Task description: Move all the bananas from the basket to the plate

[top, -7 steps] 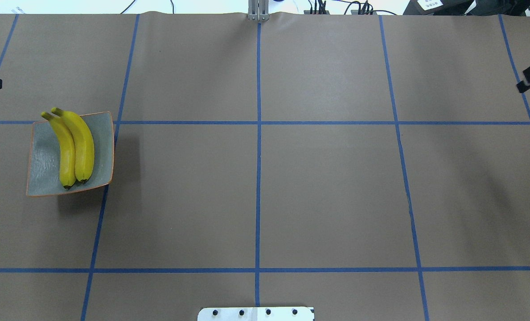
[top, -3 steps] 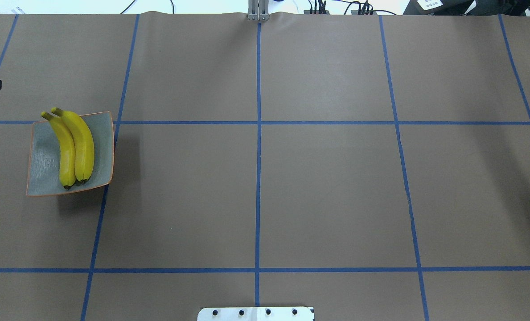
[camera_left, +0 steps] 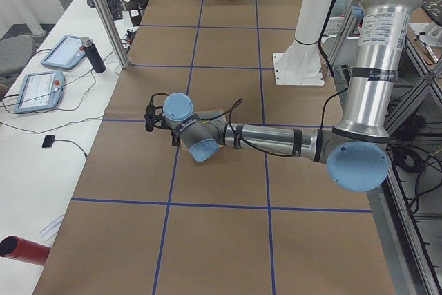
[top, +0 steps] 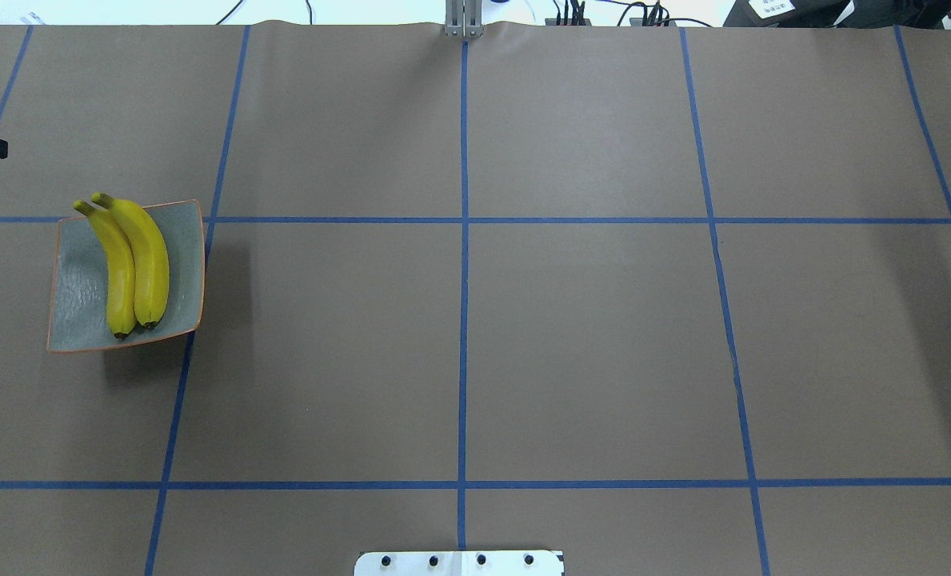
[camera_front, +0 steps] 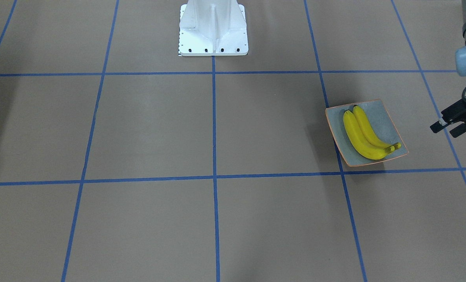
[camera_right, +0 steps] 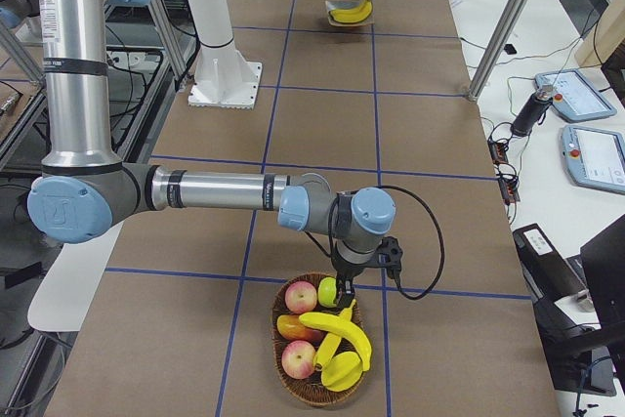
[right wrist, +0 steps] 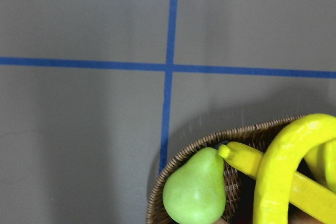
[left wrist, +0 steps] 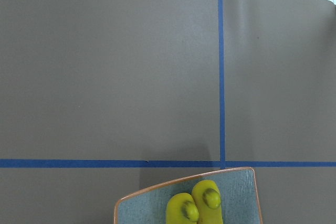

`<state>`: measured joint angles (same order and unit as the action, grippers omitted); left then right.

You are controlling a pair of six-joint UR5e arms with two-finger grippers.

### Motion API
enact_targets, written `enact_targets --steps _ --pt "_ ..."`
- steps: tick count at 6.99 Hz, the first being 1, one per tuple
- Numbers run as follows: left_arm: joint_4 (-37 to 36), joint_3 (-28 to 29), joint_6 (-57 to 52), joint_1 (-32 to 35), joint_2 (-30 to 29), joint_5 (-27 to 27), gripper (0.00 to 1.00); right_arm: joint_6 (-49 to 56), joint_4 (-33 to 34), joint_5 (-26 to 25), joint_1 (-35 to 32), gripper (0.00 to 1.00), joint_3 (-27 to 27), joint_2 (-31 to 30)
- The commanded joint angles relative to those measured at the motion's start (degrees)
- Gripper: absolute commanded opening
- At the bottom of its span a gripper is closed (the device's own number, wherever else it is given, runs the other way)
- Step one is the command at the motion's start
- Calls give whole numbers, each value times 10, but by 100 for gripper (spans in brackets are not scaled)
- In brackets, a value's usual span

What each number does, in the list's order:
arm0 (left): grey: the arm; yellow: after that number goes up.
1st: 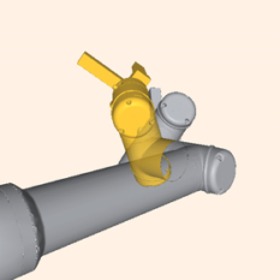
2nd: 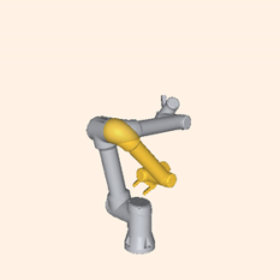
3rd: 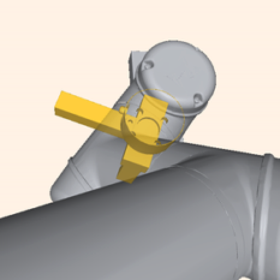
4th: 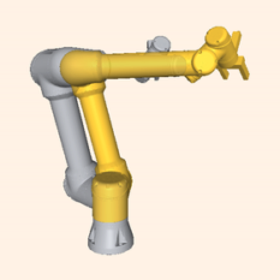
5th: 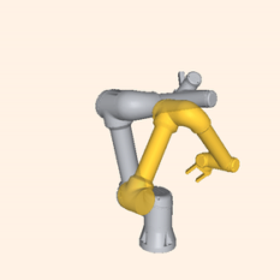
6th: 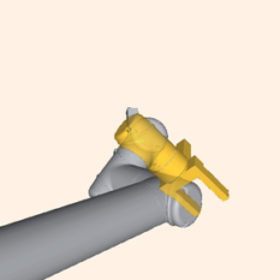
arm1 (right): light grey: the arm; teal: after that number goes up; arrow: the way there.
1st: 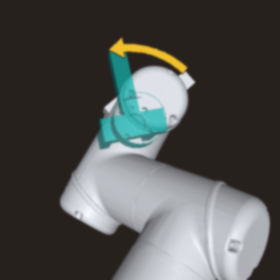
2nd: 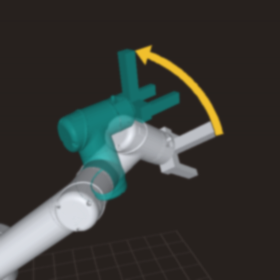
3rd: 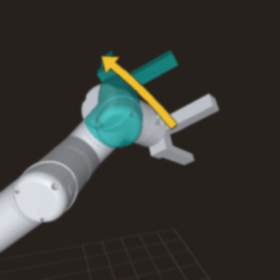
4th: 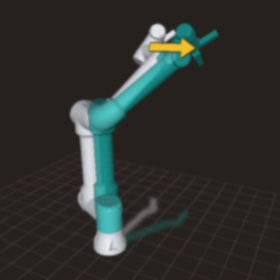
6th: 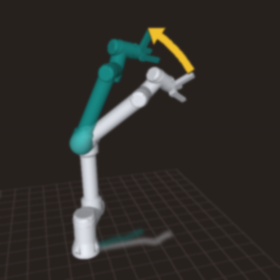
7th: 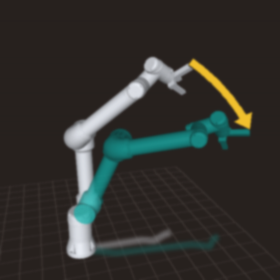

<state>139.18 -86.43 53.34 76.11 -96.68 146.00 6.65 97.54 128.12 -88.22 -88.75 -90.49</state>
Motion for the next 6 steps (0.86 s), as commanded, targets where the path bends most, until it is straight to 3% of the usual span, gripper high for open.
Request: enact_targets --steps 1,3,6 --pt "-1 1 2 -4 -1 0 100 8 -69 -13 -4 100 75 3" --pt "0 1 4 -7 -1 1 100 4 -134 -18 -4 100 134 -1" --pt "0 4 1 -7 -1 1 100 -7 -143 -2 -2 99 139 0"
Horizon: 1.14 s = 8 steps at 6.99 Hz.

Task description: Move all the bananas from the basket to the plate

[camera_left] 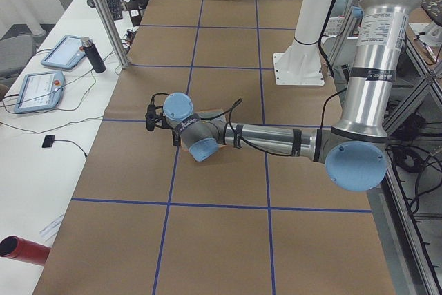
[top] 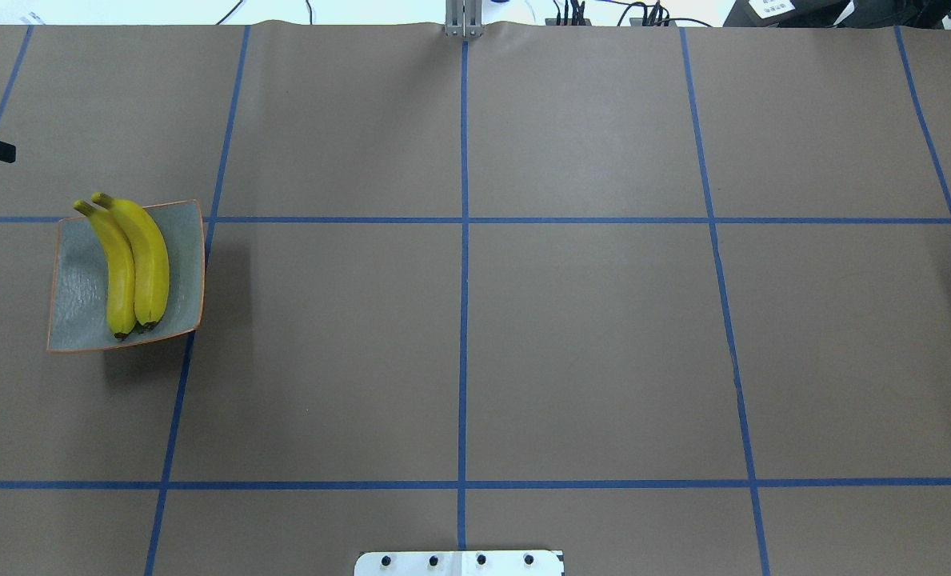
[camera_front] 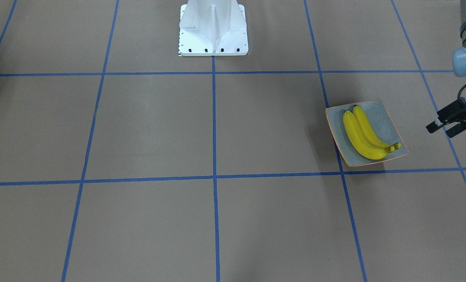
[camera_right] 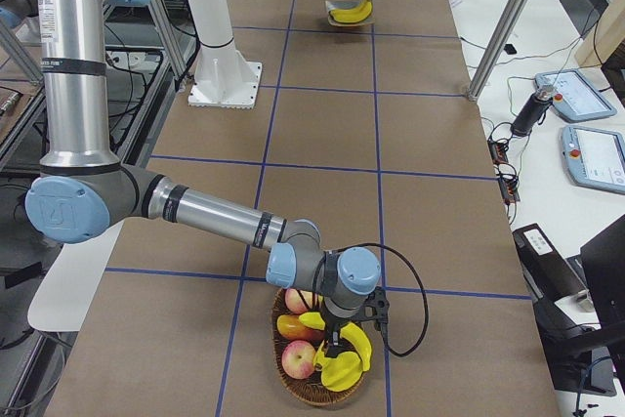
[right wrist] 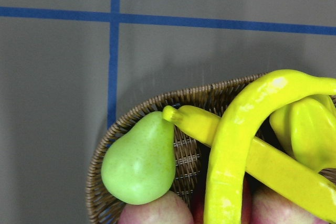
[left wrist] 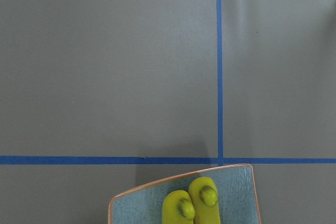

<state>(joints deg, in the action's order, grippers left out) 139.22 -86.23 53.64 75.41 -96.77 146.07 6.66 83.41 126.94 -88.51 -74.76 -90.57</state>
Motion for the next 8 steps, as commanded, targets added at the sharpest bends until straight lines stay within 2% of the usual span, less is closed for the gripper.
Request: enact_targets --steps 1,2,6,7,8 --pt "0 4 -4 -1 0 0 100 -20 -1 42 2 99 -8 3" --pt "0 5 -4 -1 0 -1 100 -39 0 56 4 99 -16 3" --pt "1 4 -4 -2 0 -1 100 -31 -2 57 6 98 -14 -18" --pt "1 3 -4 -3 0 -1 100 -31 -1 56 7 88 -14 -19" --pt "1 2 -4 -3 -1 -1 100 -31 -1 56 7 73 -13 -21"
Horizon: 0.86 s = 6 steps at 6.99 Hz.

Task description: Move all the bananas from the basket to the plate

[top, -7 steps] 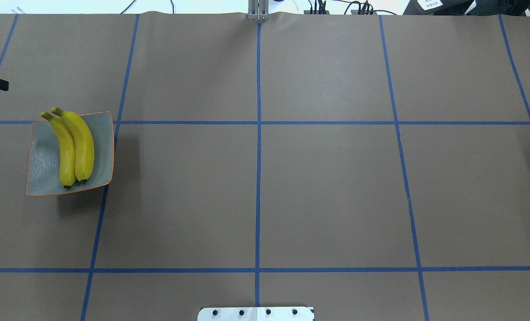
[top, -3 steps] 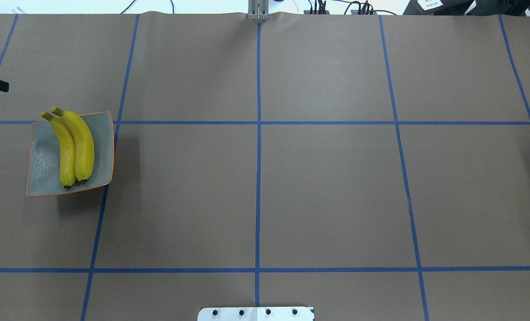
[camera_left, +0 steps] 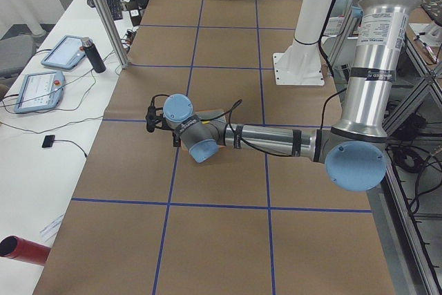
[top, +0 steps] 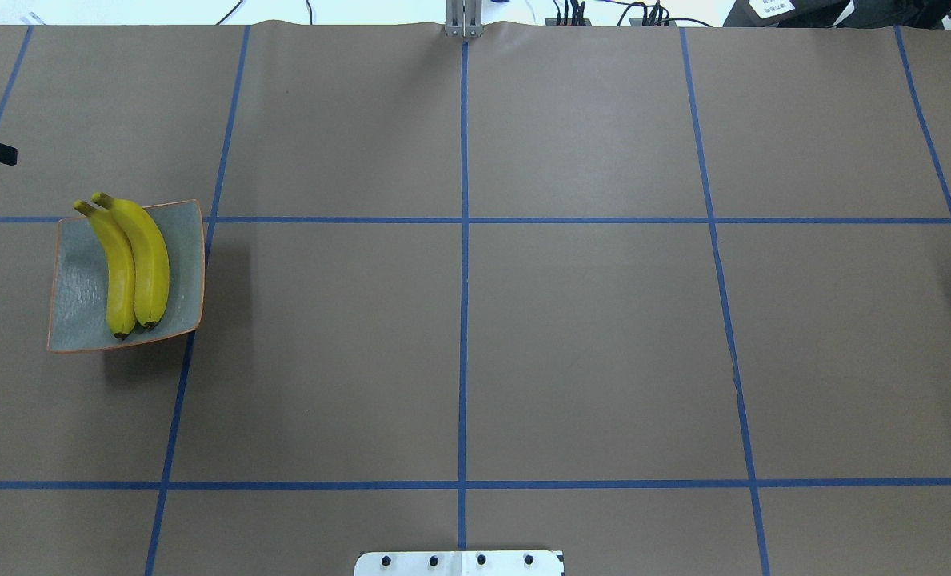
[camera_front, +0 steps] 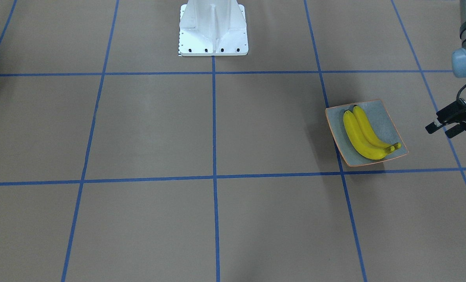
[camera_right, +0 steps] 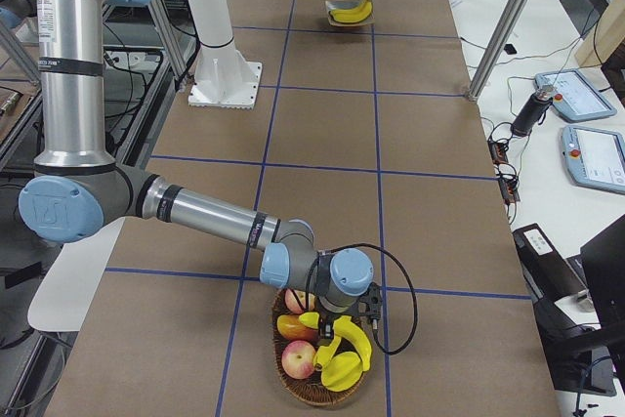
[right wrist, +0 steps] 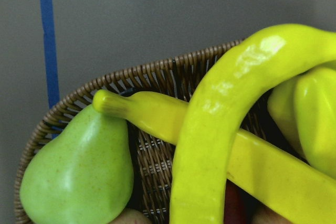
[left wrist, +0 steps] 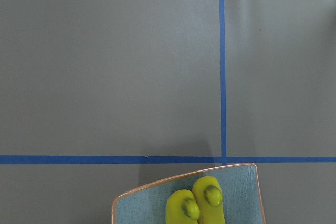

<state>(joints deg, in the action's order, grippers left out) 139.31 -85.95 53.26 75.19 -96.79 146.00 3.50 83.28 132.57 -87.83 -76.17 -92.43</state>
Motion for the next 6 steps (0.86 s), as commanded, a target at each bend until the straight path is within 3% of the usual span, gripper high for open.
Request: enact_targets --steps 1,6 --pt "0 -2 0 0 0 0 100 2 0 -1 0 71 2 -7" --pt "0 -4 -1 -1 -1 0 100 3 -1 -8 13 75 1 -14"
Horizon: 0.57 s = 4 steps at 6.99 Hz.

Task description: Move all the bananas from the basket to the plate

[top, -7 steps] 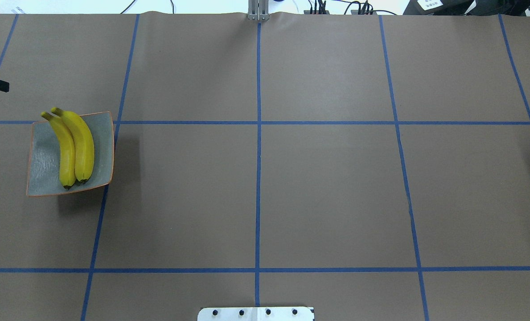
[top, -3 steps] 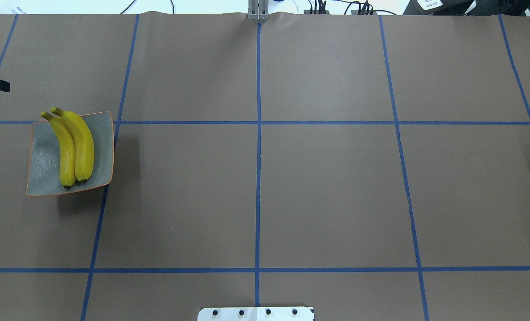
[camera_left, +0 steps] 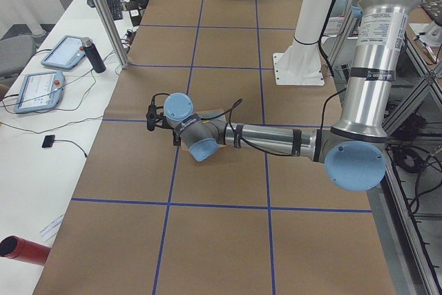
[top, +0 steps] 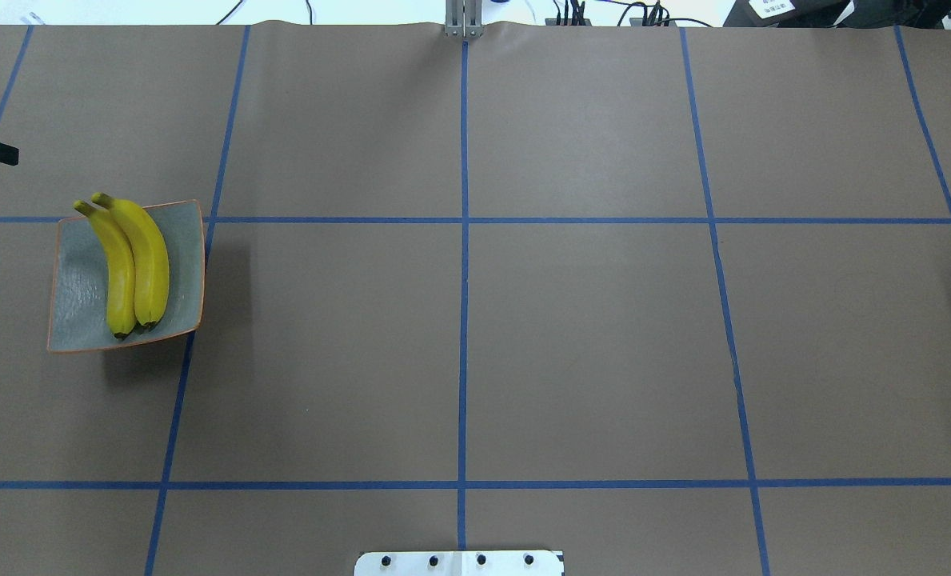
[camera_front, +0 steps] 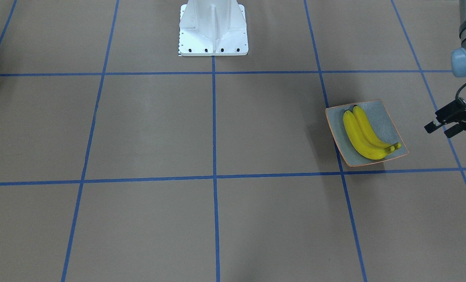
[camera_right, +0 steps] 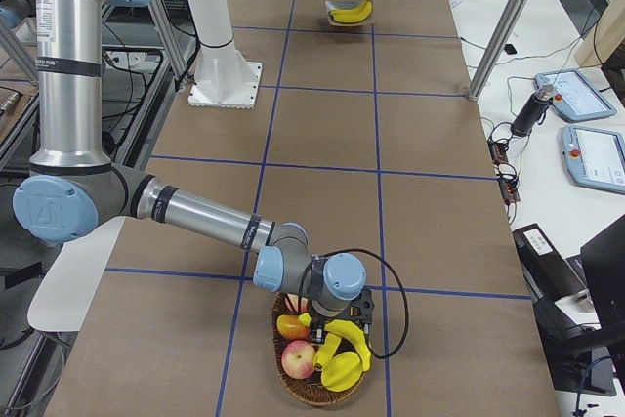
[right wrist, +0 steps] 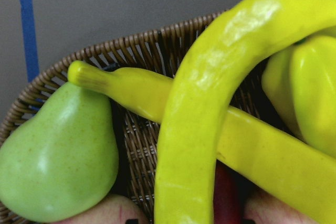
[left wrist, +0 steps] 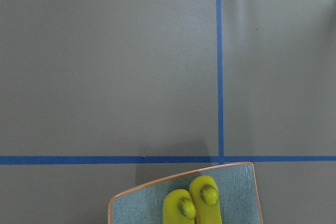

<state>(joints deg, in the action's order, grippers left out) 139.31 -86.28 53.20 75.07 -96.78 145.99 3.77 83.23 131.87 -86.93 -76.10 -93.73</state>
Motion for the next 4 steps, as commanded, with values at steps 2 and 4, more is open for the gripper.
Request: enact_targets --steps 2,4 --pt "1 -2 1 0 -1 1 100 1 0 -1 5 53 0 -1" --pt "0 -9 2 0 0 0 100 20 -1 -5 4 10 0 -6"
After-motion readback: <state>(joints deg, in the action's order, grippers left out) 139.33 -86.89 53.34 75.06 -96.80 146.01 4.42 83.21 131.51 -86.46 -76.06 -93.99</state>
